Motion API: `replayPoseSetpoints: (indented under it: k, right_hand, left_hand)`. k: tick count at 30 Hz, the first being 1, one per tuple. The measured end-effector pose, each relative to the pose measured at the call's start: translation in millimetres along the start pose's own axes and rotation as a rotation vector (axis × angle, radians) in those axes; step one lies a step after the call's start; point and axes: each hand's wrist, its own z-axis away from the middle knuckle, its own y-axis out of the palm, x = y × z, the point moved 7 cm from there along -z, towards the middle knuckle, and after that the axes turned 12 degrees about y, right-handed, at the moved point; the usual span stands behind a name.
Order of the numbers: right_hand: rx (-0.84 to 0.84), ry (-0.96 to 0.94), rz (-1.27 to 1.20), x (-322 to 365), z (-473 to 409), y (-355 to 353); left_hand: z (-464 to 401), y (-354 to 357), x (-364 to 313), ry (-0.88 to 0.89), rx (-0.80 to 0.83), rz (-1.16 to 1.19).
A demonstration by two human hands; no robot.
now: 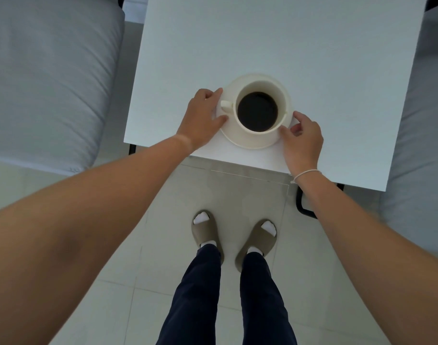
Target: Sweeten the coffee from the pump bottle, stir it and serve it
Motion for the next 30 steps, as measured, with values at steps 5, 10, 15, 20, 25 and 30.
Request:
replayPoseSetpoints:
  k: [5,10,15,20,25,30]
  right_hand:
    - [-0.012,-0.069,0.090,-8,14,-2]
    - [-0.141,-0.213,0.329,-16,25,-10]
    - [-0.146,-0.252,0.464,-31,28,-9]
    - [-0.157,-0.278,0.537,-40,27,-7]
    - [-0.196,-0.283,0.566,-42,26,-4]
    - [-0.175,-0.256,0.491,-40,26,-7]
  left_hand:
    - [12,-1,3,0.020,-0.028,-0.118]
    - [25,-2,5,0.108,-0.006,-0.355]
    - [37,4,19,0.132,0.081,-0.469]
    - [43,10,28,0.181,0.111,-0.511]
    - [44,15,31,0.174,0.087,-0.554]
    - [43,14,32,0.194,0.040,-0.571]
